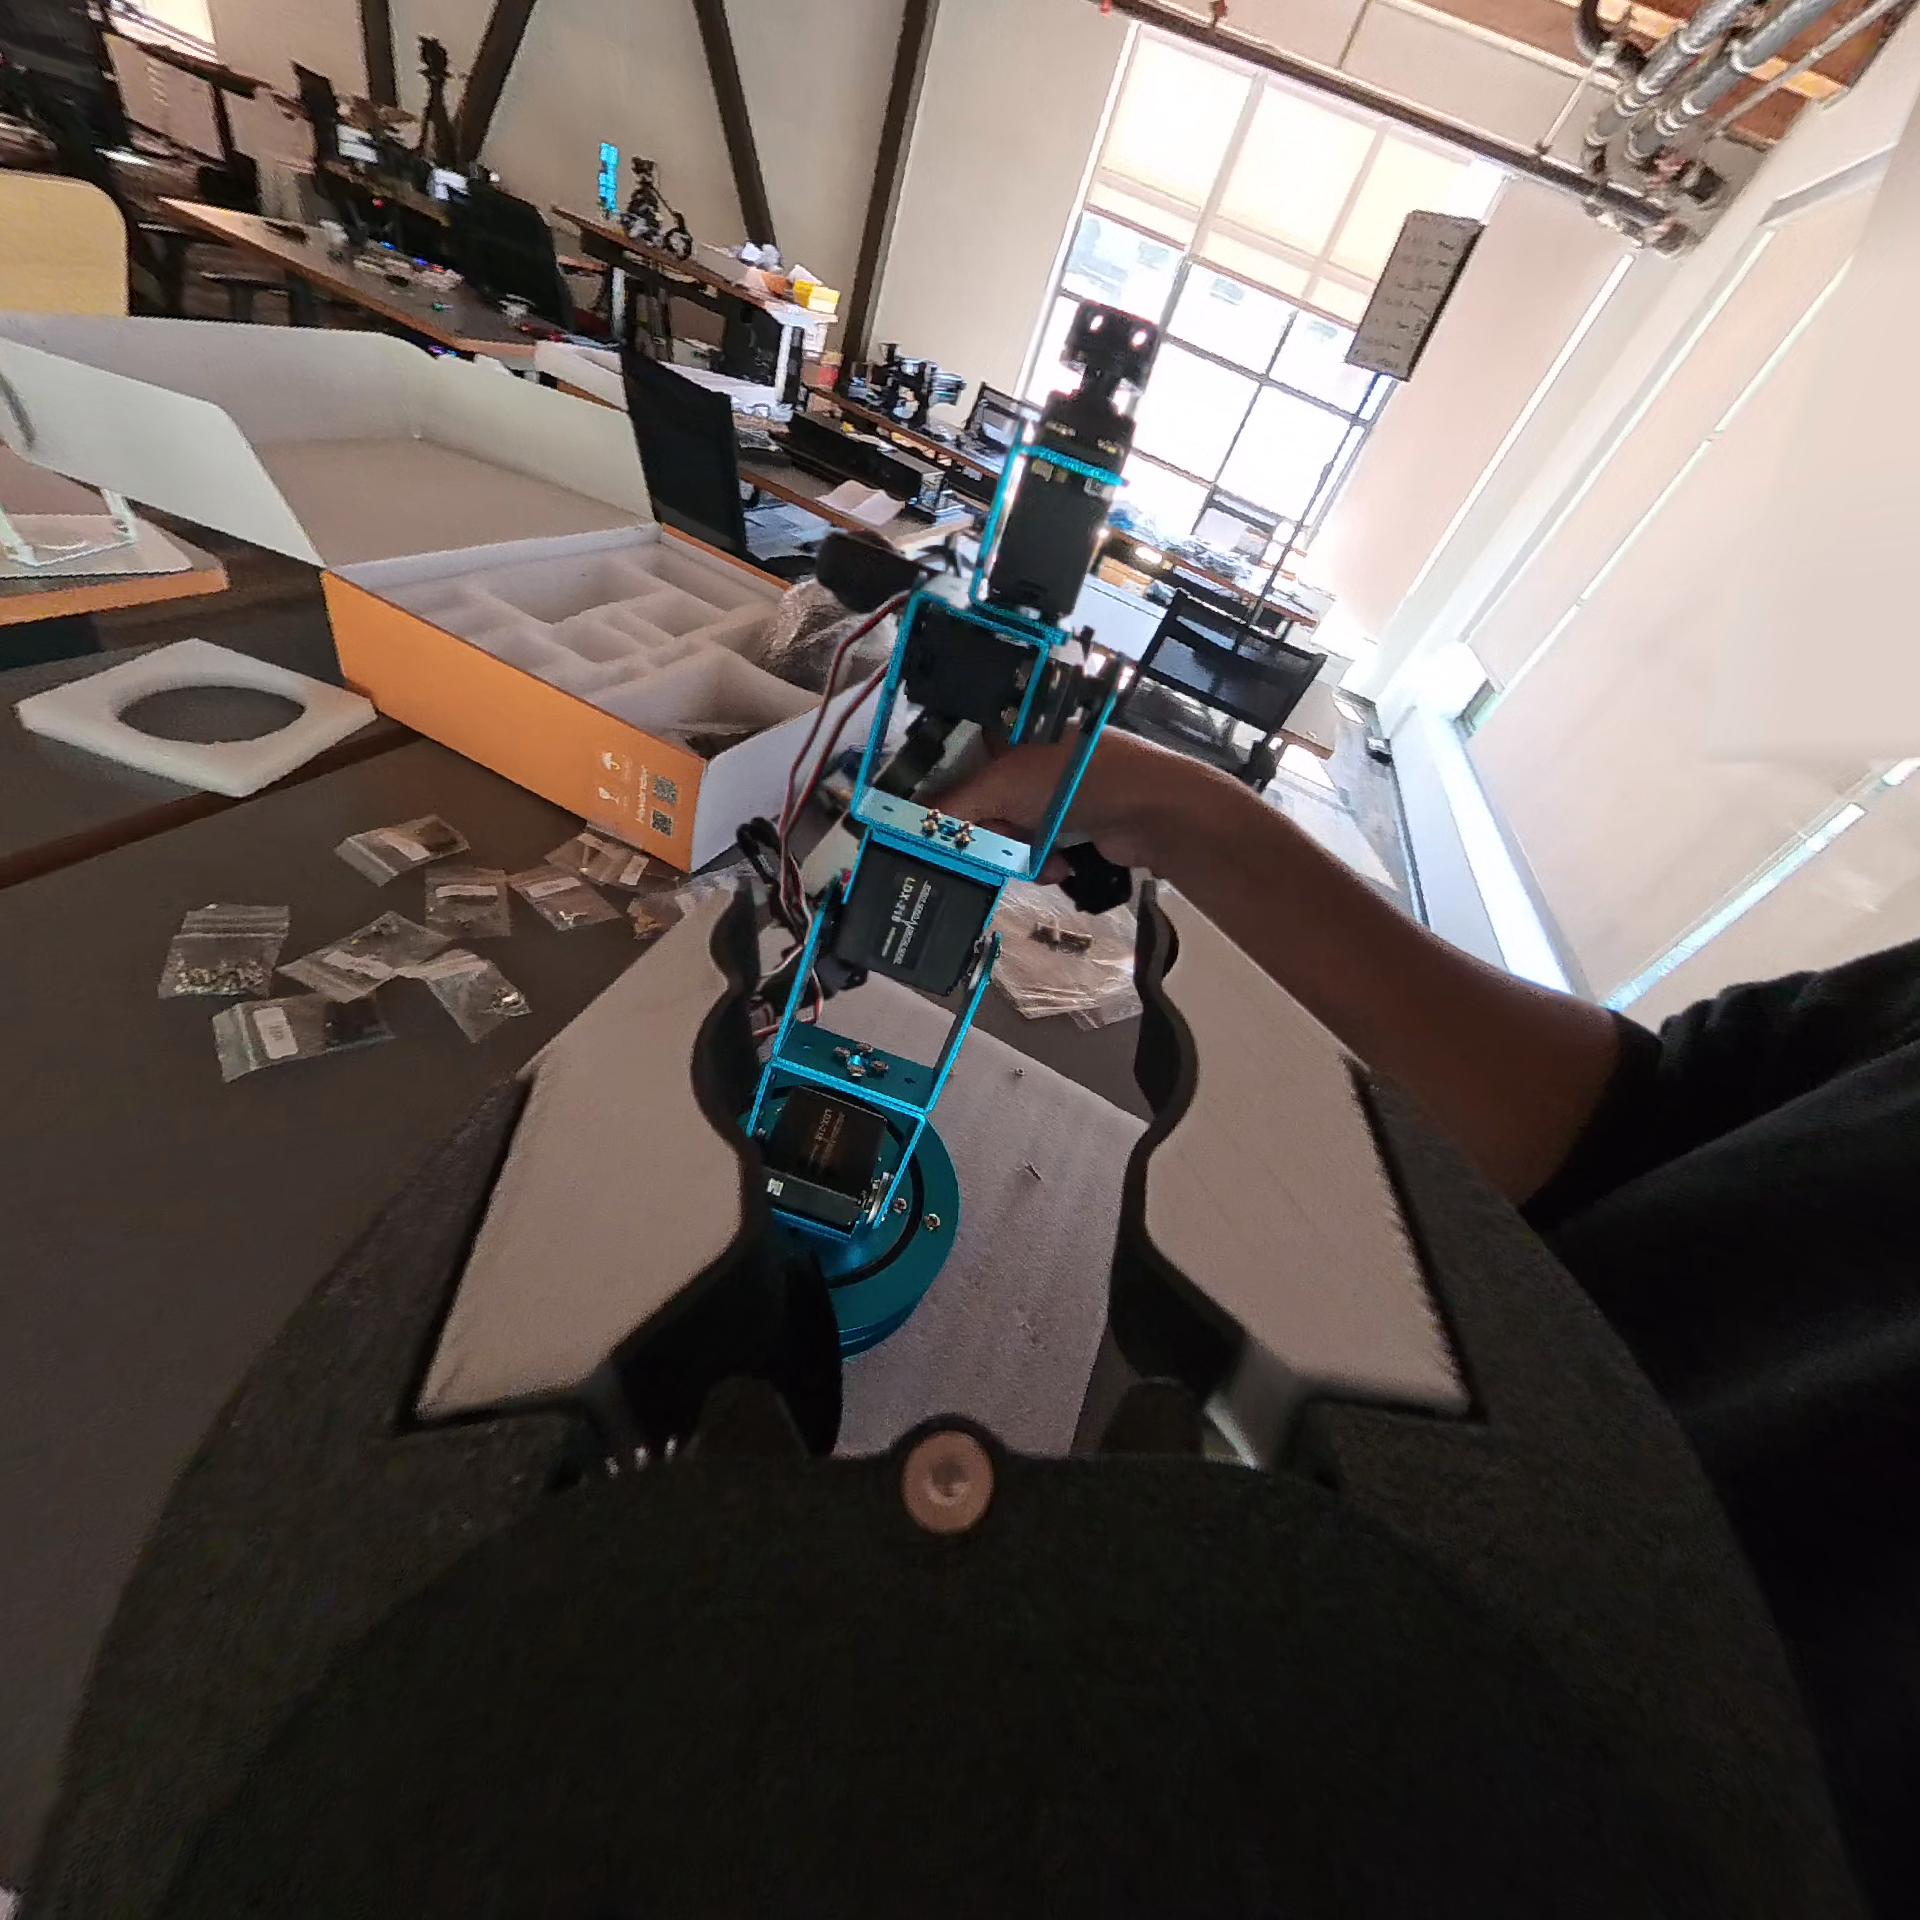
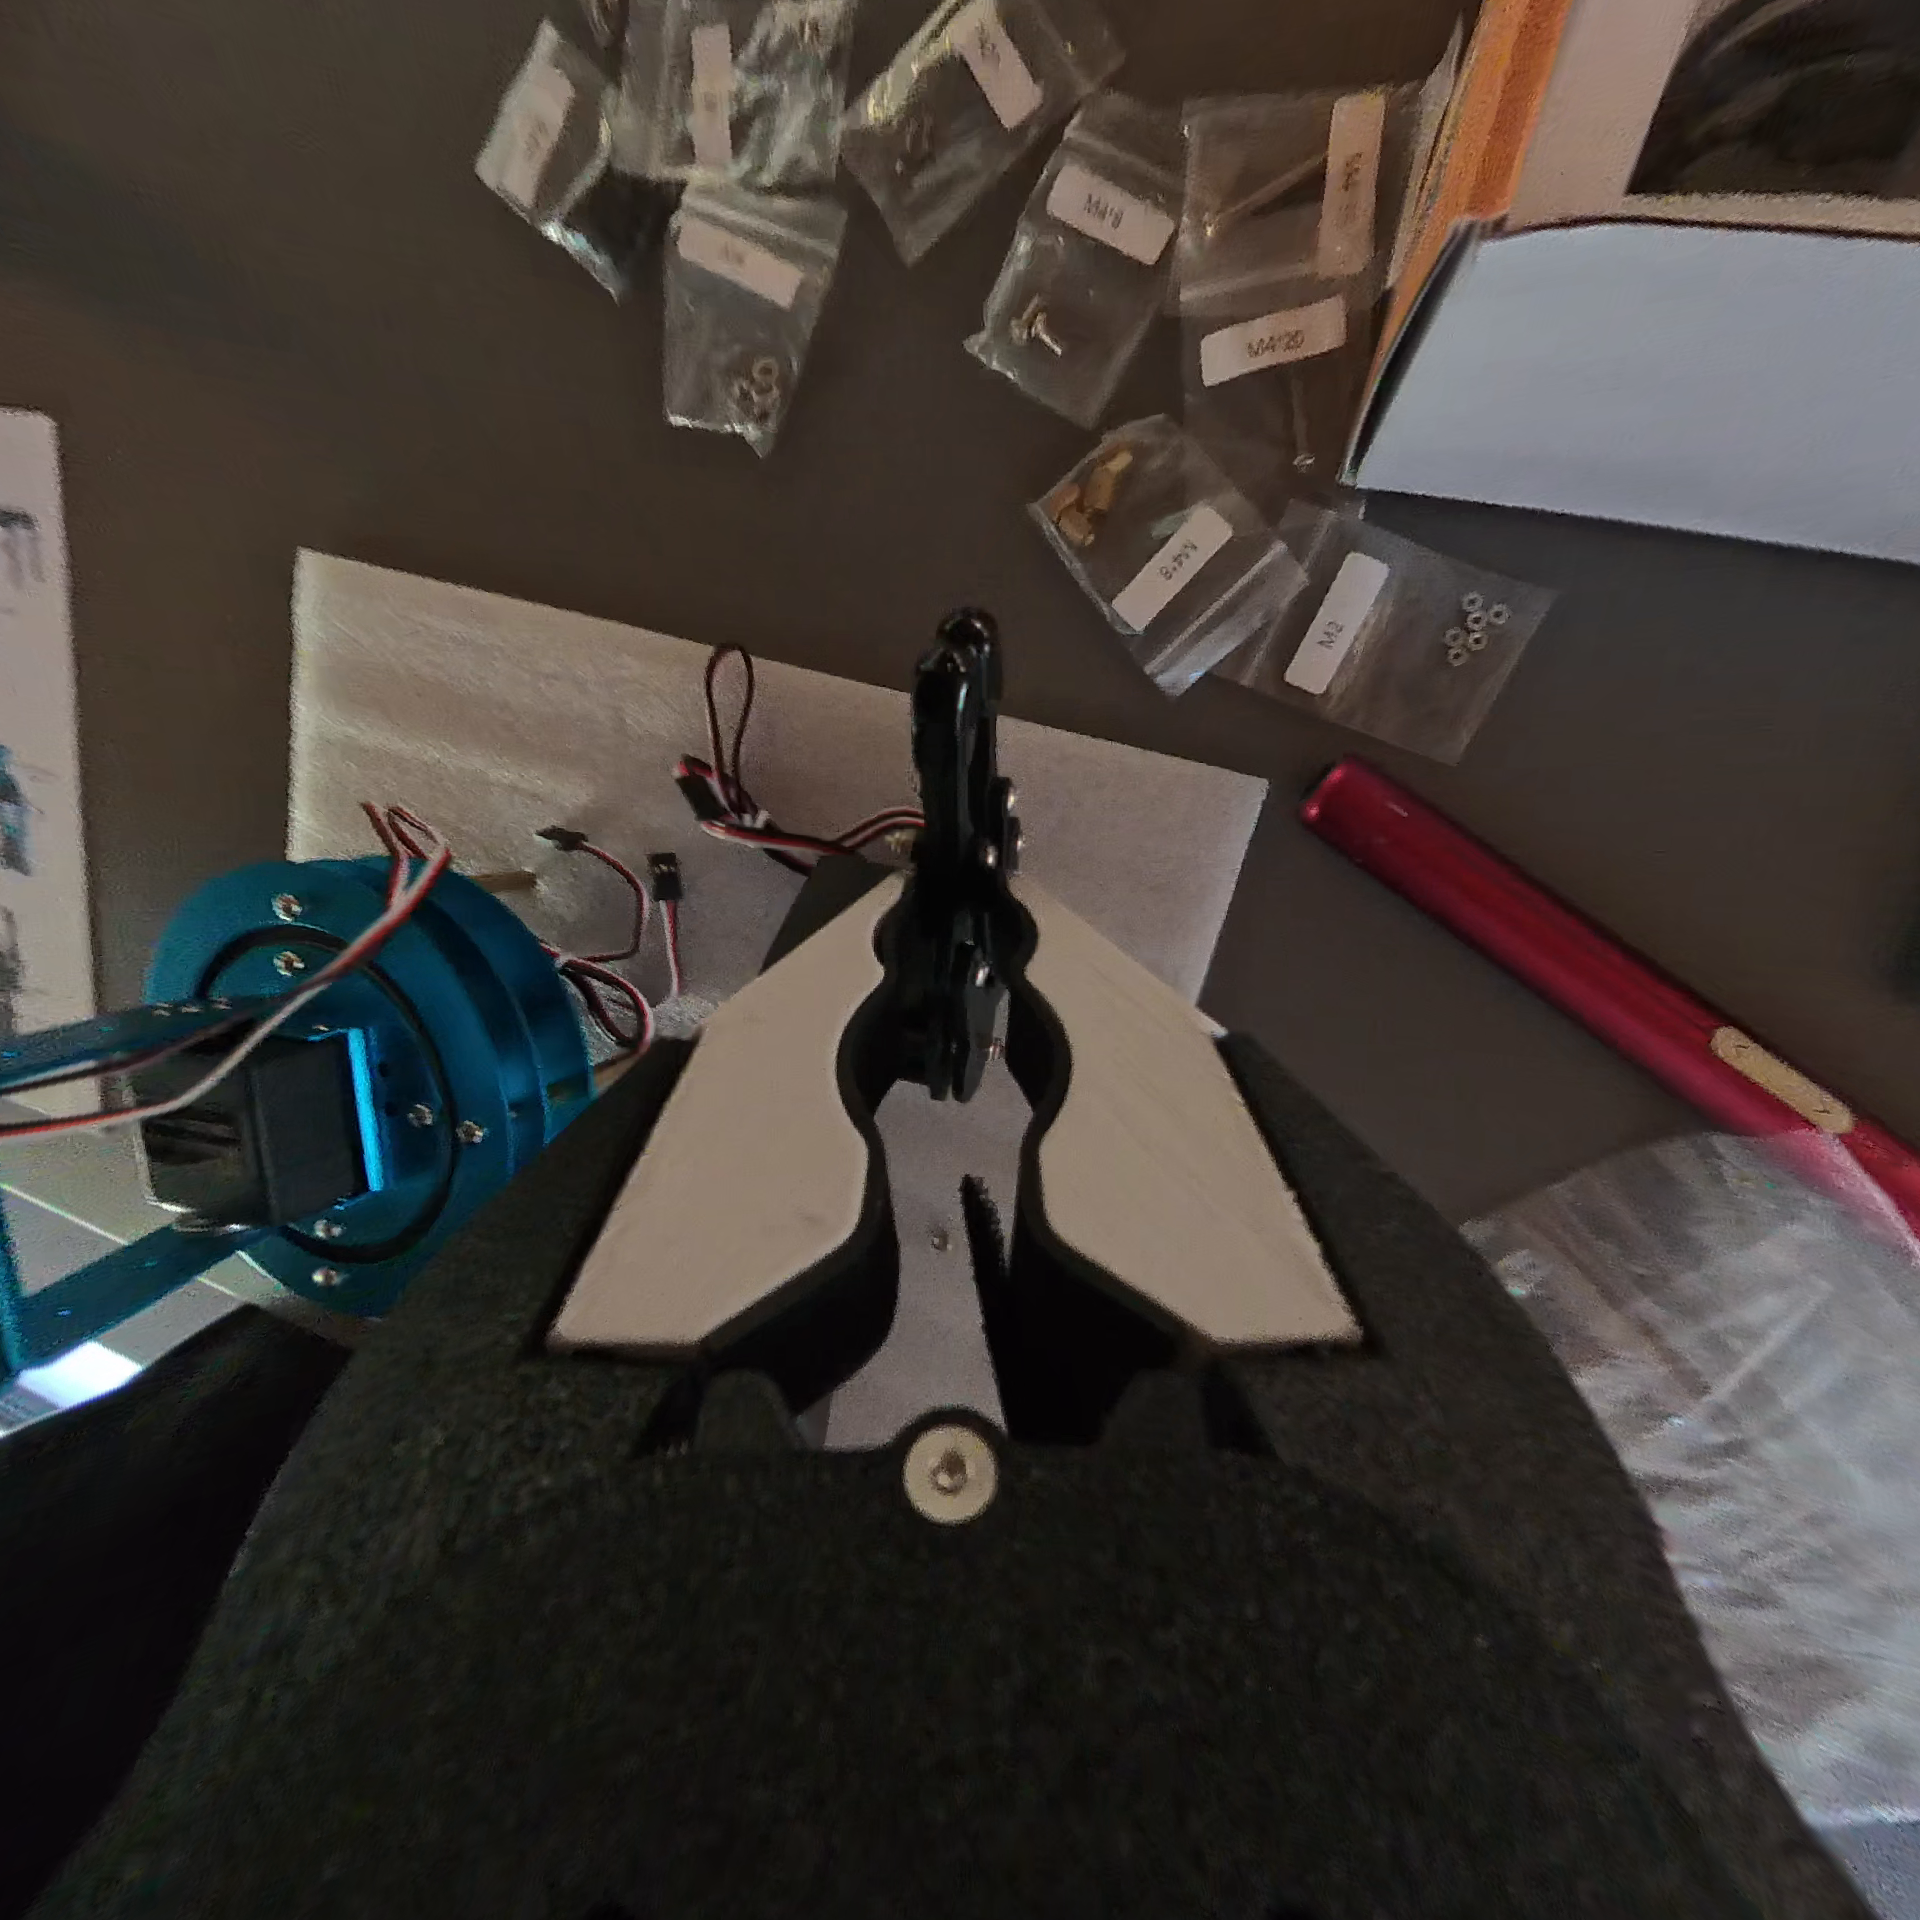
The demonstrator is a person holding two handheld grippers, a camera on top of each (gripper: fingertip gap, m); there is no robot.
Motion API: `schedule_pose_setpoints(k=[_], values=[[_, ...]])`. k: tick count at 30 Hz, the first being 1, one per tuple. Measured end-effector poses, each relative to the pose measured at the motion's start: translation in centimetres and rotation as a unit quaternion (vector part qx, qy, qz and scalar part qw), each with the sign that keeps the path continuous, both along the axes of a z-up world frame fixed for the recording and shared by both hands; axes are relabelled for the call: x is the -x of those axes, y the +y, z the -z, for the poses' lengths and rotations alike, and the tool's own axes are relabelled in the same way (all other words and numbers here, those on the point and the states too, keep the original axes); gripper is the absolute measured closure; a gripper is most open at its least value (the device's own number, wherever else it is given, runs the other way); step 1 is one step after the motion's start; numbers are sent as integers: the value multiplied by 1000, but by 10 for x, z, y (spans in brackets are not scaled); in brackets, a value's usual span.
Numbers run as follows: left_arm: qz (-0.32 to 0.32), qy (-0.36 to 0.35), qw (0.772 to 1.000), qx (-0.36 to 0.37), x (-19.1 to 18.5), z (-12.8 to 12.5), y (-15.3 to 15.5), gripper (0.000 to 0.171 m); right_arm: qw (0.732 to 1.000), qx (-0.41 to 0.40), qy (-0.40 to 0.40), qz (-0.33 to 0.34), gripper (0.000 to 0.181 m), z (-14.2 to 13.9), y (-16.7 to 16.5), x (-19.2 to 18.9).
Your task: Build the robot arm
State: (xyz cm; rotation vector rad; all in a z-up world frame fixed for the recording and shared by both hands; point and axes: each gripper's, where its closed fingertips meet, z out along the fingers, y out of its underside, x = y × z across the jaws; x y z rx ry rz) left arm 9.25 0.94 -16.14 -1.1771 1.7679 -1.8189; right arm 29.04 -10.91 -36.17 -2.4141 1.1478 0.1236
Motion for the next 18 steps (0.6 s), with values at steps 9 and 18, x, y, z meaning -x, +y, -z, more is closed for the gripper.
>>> schedule_pose_setpoints(k=[9,18], values=[[-62,-2,998,-17,1,-1,9,99,991,-112,-25,-63,171,-75,16,8],[-93,16,995,-10,-3,9,15,100,998,-21,19,-60,171,13,2,10]])
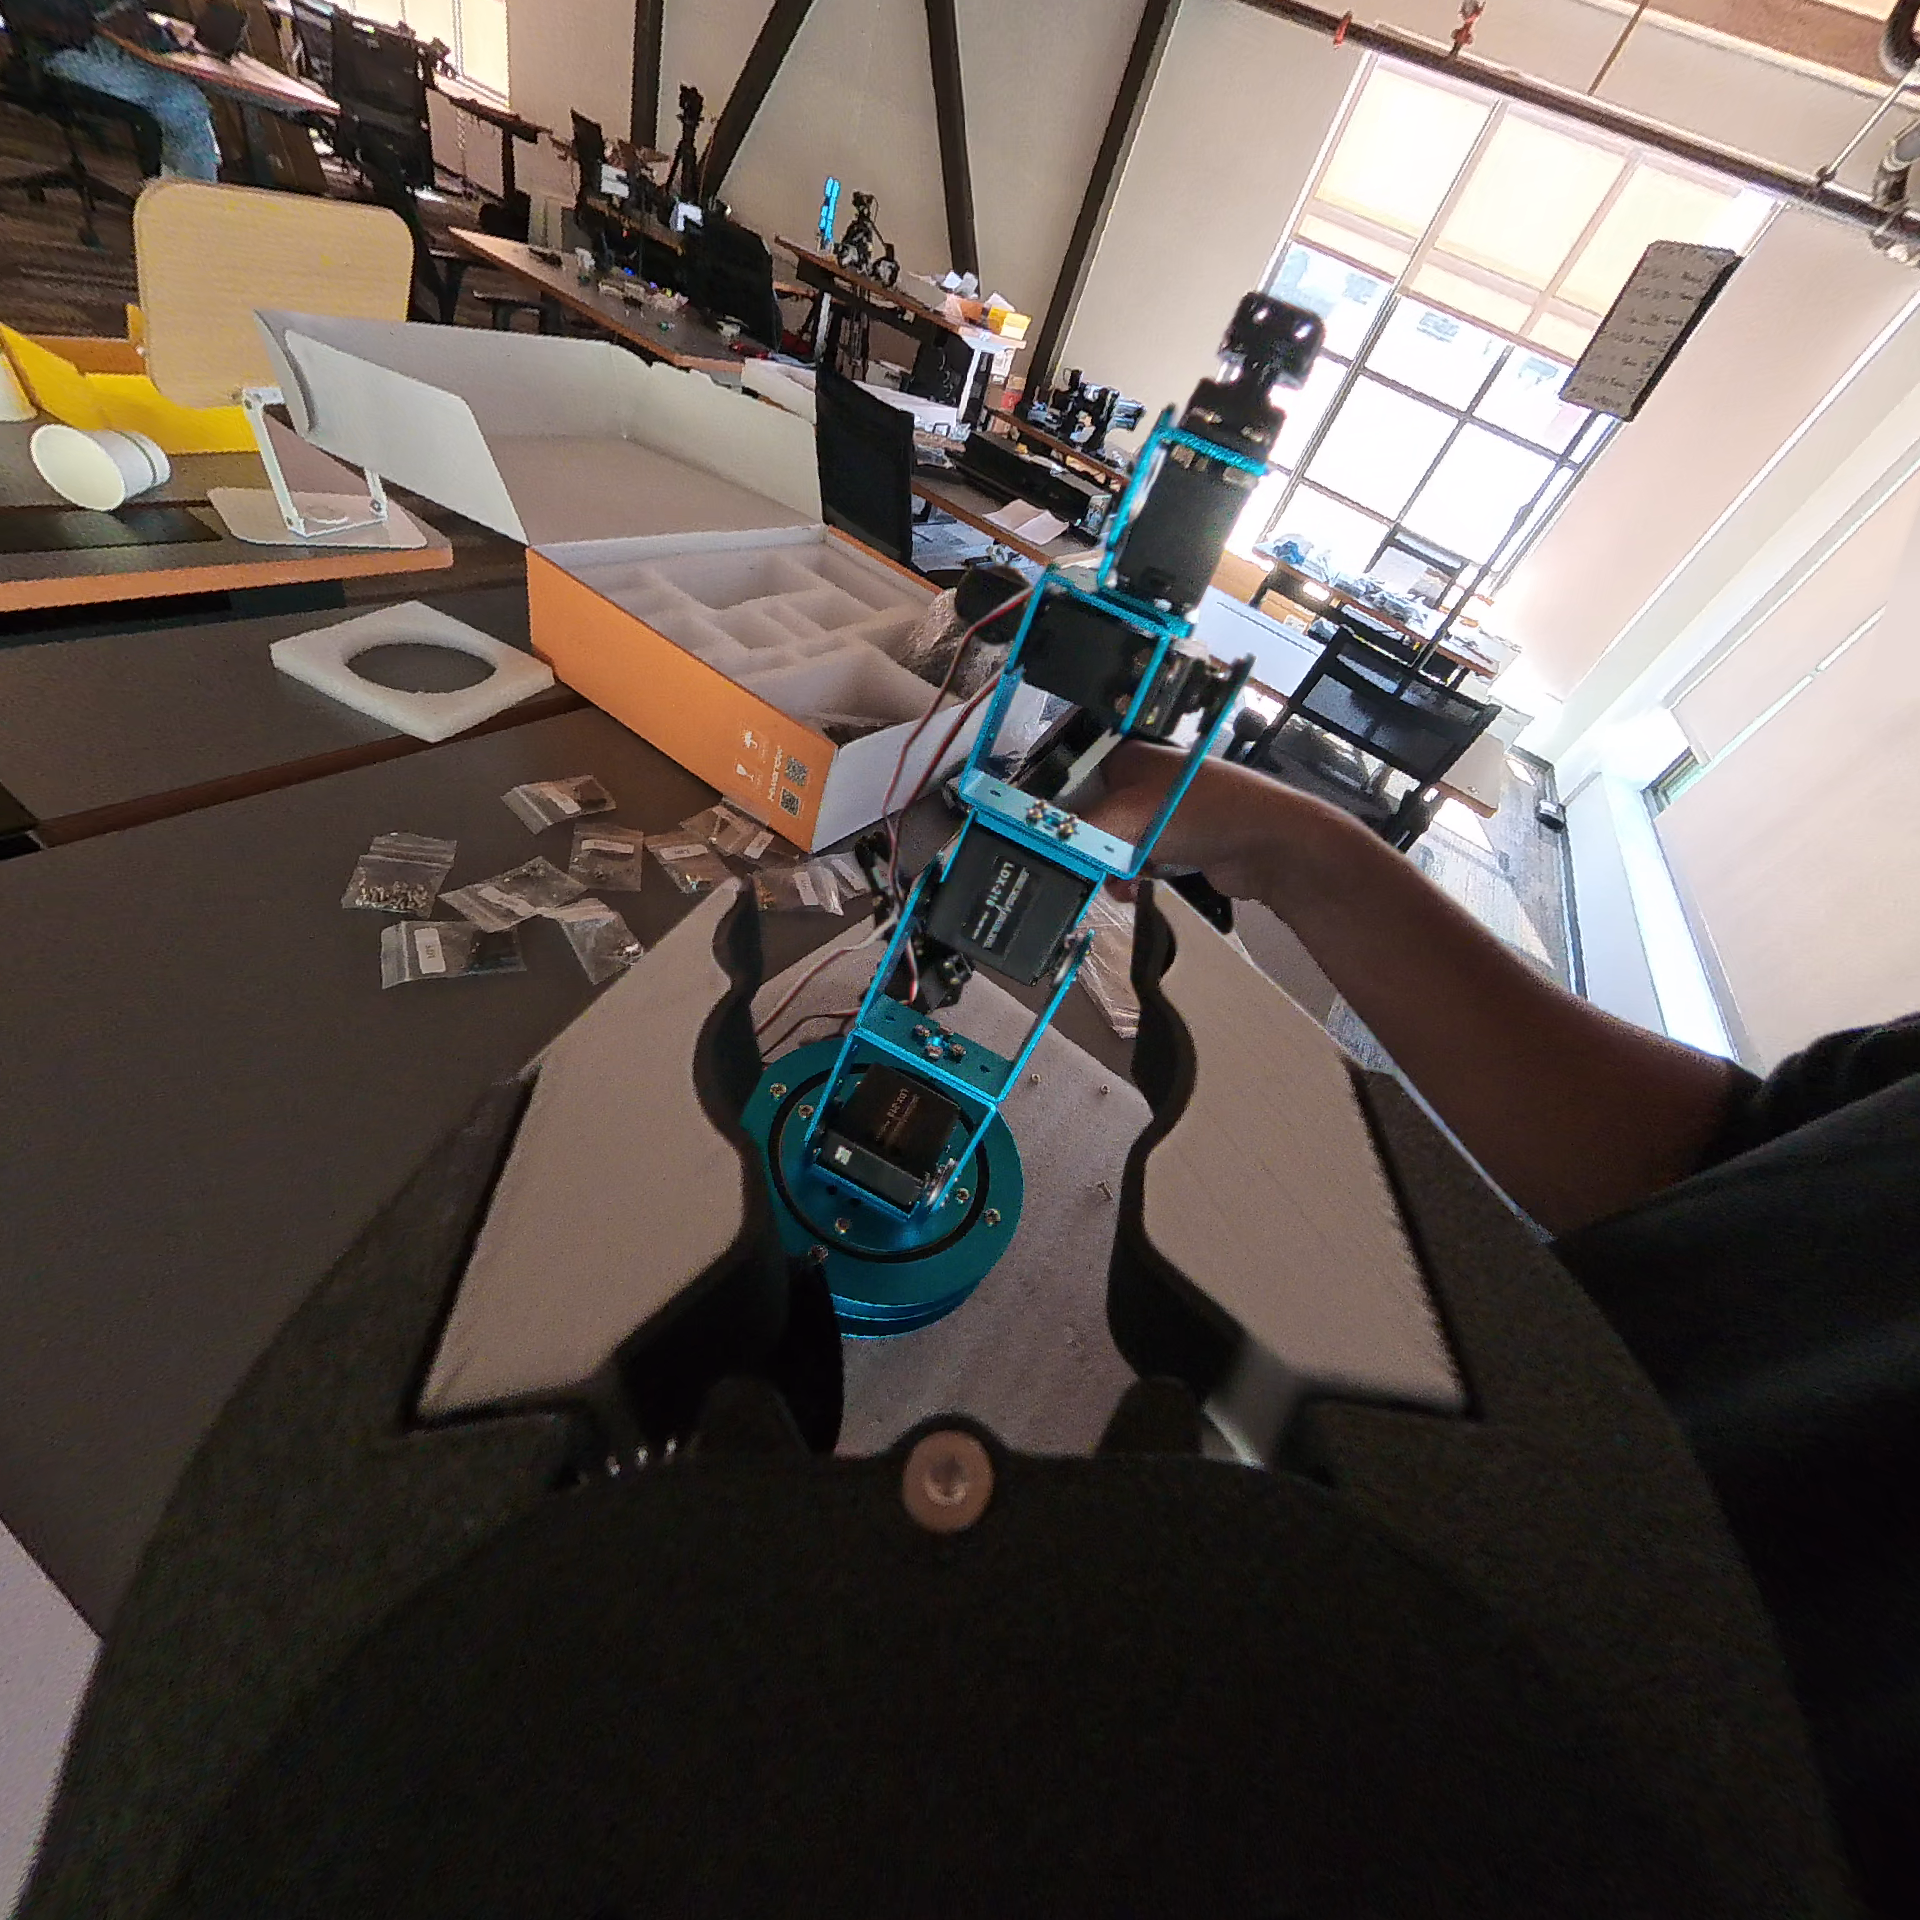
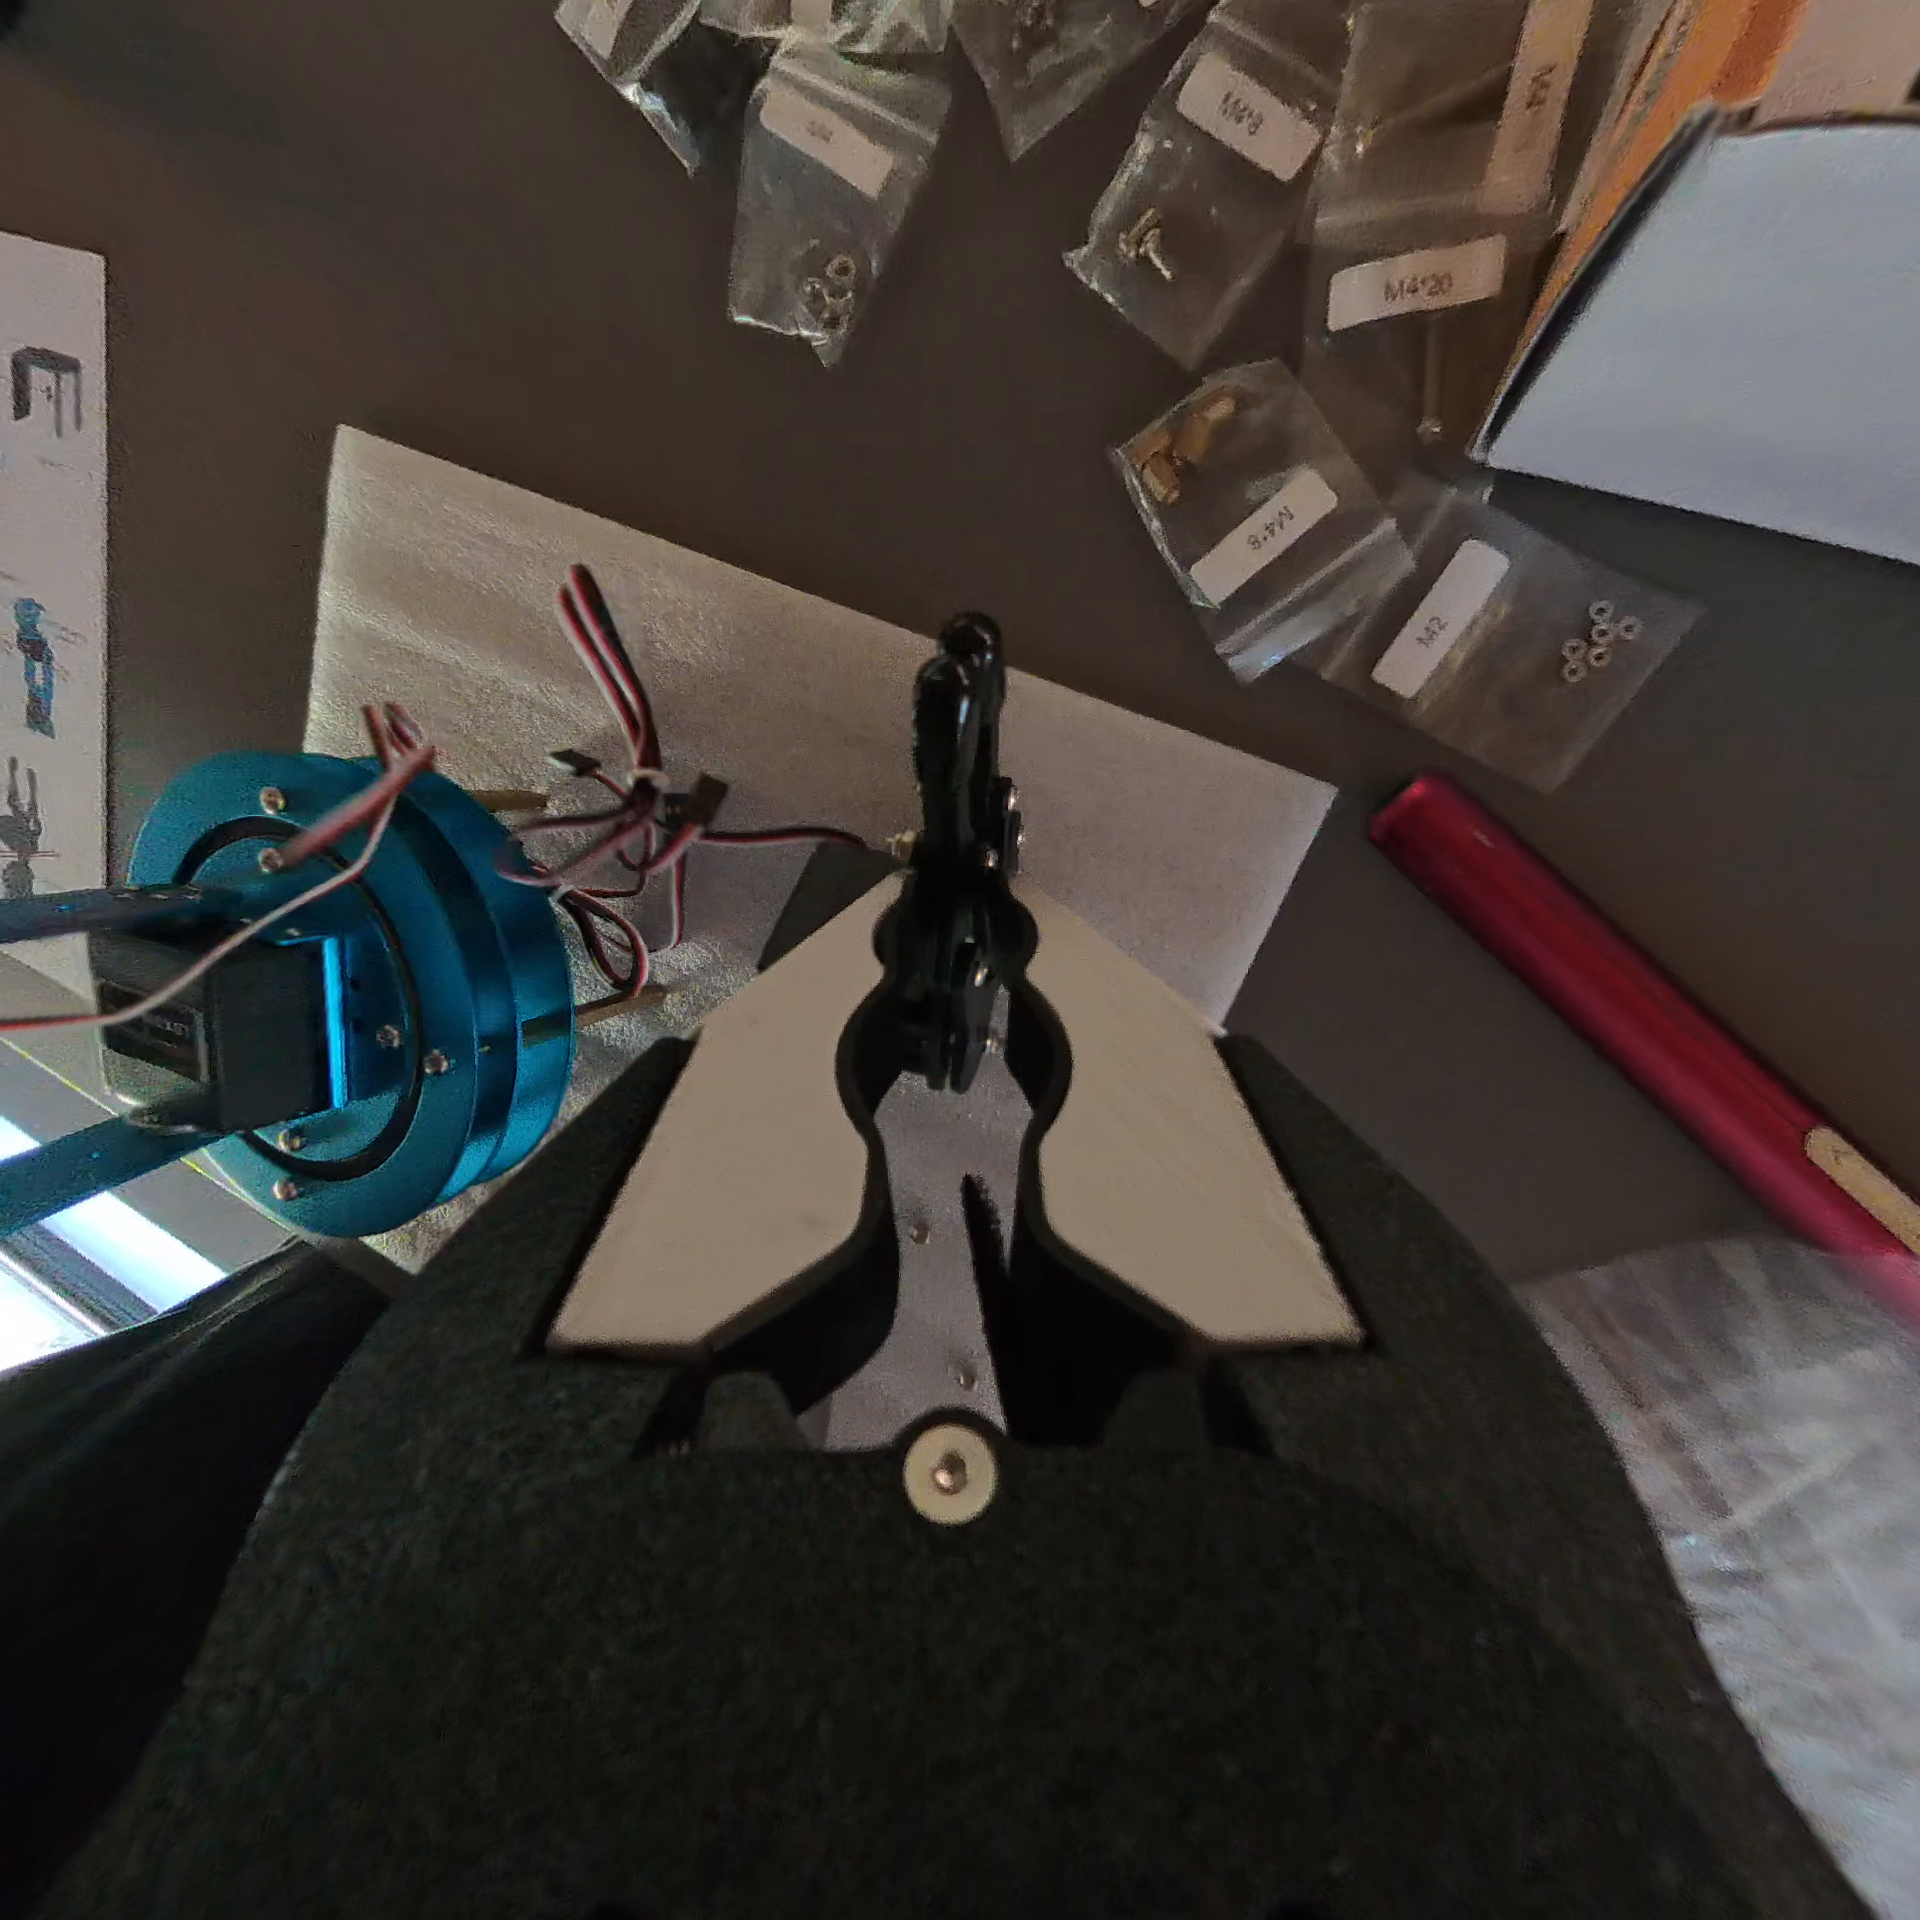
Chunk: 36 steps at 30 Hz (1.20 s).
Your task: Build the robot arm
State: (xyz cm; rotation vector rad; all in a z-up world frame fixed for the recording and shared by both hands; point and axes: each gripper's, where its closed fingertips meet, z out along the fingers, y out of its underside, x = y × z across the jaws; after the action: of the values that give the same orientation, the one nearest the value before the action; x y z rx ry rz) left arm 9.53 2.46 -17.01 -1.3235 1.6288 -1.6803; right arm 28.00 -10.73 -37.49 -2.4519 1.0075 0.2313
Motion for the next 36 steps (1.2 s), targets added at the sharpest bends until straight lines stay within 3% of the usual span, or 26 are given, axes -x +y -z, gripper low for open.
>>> schedule_pose_setpoints(k=[4,6,9,14,20,23,25,27,30,34,36], values=[[-1,10,1000,-6,-7,4,-3,101,993,103,-49,-32,170,-8,-13,-3],[-1,8,1000,-18,-9,4,-5,101,991,120,-36,-49,170,-12,-11,2],[-2,10,999,-33,-14,9,-5,100,982,166,0,-87,170,2,-12,7],[7,21,1000,-22,-22,19,-2,100,979,182,10,-93,169,16,2,-11],[12,43,999,-17,-35,33,7,100,990,107,23,-84,168,26,19,-17],[7,50,999,-7,-41,38,12,100,996,12,50,-75,142,12,25,-11],[-1,54,999,0,-42,41,15,100,995,-67,46,-58,140,-8,18,-15],[-16,63,998,6,-38,45,17,100,989,-139,22,-46,138,-33,-6,-22],[-67,81,995,-4,-23,56,19,101,979,-201,-32,-24,141,-55,-77,-39],[-144,123,982,-10,2,86,3,106,979,-125,-157,36,145,-30,-201,-91],[-177,132,975,-10,9,98,-15,111,978,-84,-187,43,144,-14,-244,-109]])
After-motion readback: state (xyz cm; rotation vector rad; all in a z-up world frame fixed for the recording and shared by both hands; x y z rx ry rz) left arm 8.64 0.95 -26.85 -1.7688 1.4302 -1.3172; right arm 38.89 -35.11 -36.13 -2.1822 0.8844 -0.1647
